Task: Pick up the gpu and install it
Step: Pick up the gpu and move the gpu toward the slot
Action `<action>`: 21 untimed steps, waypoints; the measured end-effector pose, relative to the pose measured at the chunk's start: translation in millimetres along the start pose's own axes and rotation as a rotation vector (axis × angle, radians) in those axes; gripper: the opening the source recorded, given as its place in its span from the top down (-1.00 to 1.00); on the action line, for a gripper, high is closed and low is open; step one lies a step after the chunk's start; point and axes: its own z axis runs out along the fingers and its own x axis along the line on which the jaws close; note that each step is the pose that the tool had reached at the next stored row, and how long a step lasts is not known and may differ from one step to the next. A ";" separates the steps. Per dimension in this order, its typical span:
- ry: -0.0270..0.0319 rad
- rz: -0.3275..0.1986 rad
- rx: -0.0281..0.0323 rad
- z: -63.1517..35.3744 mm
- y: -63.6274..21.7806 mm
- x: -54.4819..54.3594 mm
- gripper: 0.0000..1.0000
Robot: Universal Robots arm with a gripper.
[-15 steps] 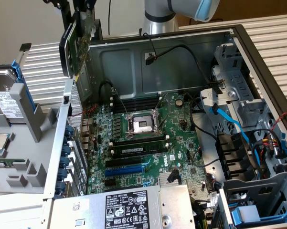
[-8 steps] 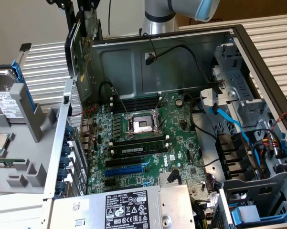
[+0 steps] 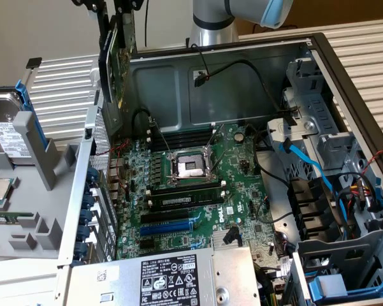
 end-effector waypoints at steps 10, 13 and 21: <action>-0.0032 -0.028 0.0021 -1.8 2.6 -20.5 0.46; -0.0047 -0.036 0.0025 -2.3 3.3 -26.6 0.46; -0.0091 -0.058 0.0039 -3.7 5.3 -42.2 0.46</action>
